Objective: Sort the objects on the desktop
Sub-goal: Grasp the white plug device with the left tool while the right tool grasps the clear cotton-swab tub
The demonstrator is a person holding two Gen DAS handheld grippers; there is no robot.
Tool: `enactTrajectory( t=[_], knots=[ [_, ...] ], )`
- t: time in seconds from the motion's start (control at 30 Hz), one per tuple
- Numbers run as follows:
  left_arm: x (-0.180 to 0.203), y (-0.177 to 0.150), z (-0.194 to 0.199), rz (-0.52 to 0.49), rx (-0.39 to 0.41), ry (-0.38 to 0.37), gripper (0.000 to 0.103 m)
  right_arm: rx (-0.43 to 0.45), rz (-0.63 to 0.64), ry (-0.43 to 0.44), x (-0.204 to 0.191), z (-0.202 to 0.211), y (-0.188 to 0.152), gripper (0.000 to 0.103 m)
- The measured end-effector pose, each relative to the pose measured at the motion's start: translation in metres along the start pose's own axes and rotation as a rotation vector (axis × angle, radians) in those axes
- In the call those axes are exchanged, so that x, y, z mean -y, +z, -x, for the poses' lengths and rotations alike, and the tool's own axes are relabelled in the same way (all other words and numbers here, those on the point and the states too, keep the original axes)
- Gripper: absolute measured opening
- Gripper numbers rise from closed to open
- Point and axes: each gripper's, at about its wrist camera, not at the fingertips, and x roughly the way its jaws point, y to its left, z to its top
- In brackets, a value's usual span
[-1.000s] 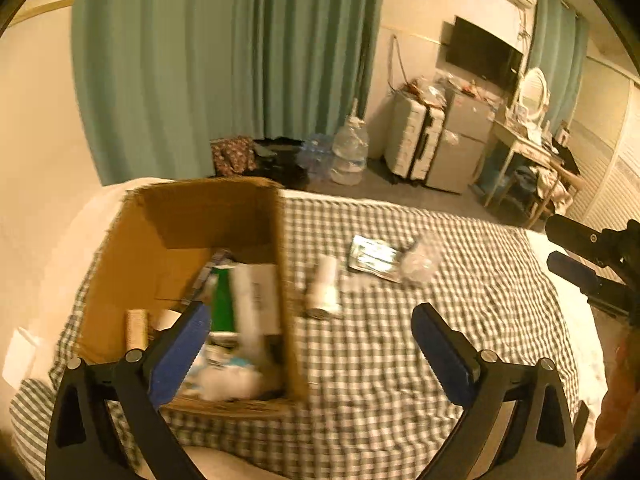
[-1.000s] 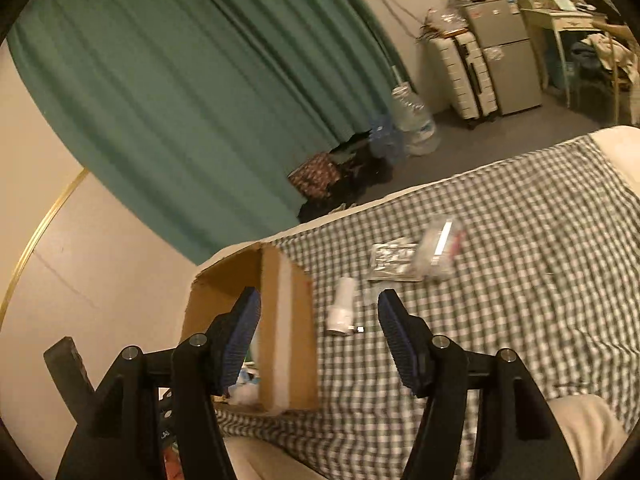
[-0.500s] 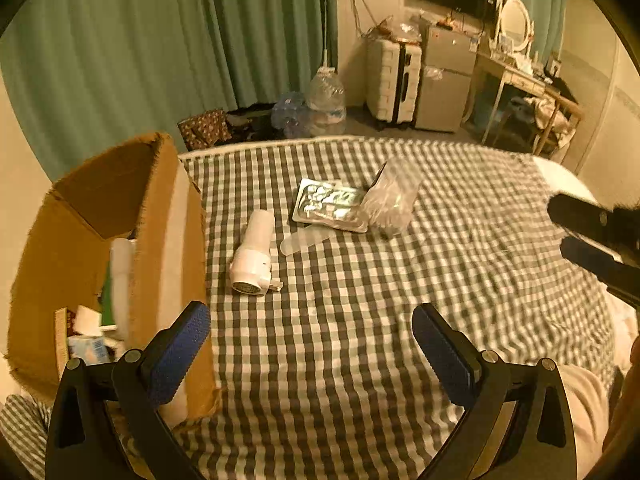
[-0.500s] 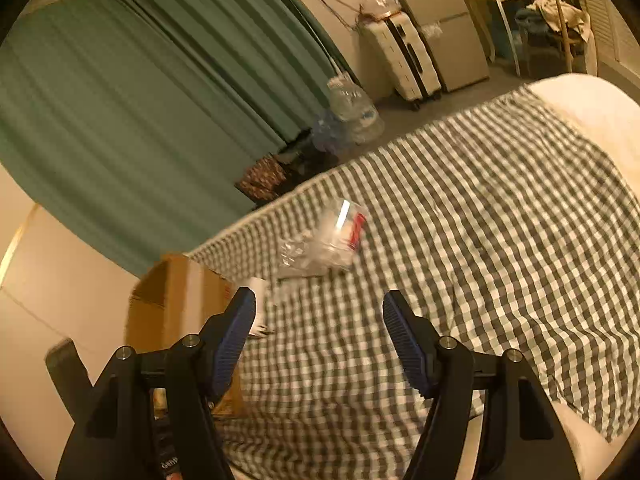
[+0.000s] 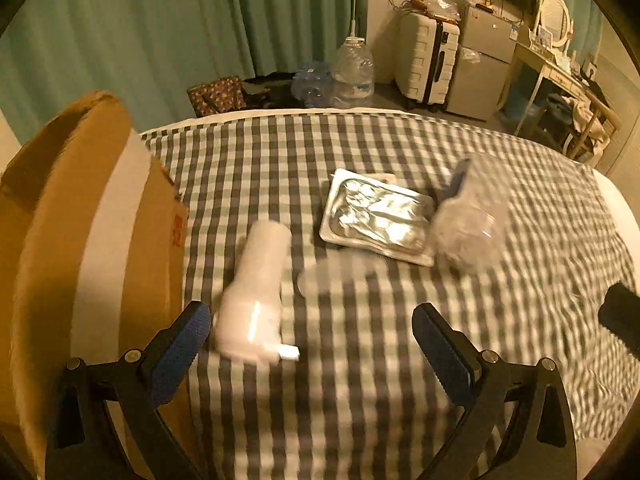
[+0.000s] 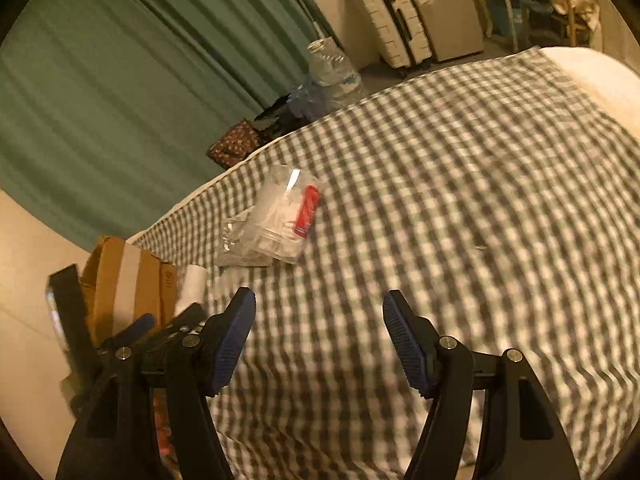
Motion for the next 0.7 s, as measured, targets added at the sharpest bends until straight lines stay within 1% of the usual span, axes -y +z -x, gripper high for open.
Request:
enactTrajectory(
  t=[0.13,0.23,0.27,0.37,0.4,0.43,0.53,0.57,0.6,0.63,0.67,0.7],
  knots=[
    [0.000,0.007,-0.018,-0.025,-0.007,0.029,0.103,-0.014,-0.002,0.032,-0.017,-0.027,0.023,0.066],
    [0.000,0.009,-0.032,-0.051,-0.008,0.064,0.103,-0.021,-0.028,0.035,-0.027,-0.055,0.040,0.066],
    [0.000,0.008,-0.036,-0.061,-0.012,0.076,0.103,-0.032,-0.046,0.028,-0.029,-0.068,0.045,0.066],
    [0.002,0.005,-0.049,-0.097,-0.025,0.105,0.103,-0.047,-0.063,-0.041,-0.031,-0.093,0.053,0.066],
    [0.004,0.004,-0.051,-0.107,-0.028,0.103,0.103,-0.054,-0.057,-0.055,-0.032,-0.100,0.054,0.066],
    [0.004,0.004,-0.052,-0.109,-0.027,0.082,0.103,-0.063,-0.052,-0.078,-0.034,-0.106,0.056,0.067],
    [-0.004,0.001,-0.056,-0.077,-0.041,0.020,0.103,-0.073,-0.050,-0.053,-0.038,-0.120,0.059,0.067],
    [-0.006,0.000,-0.057,-0.068,-0.046,-0.005,0.100,-0.085,-0.051,-0.056,-0.039,-0.126,0.060,0.067],
    [-0.010,-0.001,-0.057,-0.051,-0.049,-0.023,0.093,-0.102,-0.050,-0.056,-0.039,-0.133,0.061,0.067],
    [-0.012,-0.001,-0.057,-0.039,-0.055,-0.023,0.088,-0.122,-0.053,-0.057,-0.038,-0.141,0.061,0.067],
    [-0.017,-0.002,-0.058,-0.026,-0.070,-0.028,0.076,-0.150,-0.060,-0.052,-0.036,-0.150,0.059,0.069],
    [-0.024,-0.004,-0.059,0.003,-0.096,-0.057,0.063,-0.152,-0.053,-0.043,-0.036,-0.154,0.057,0.068]
  ],
)
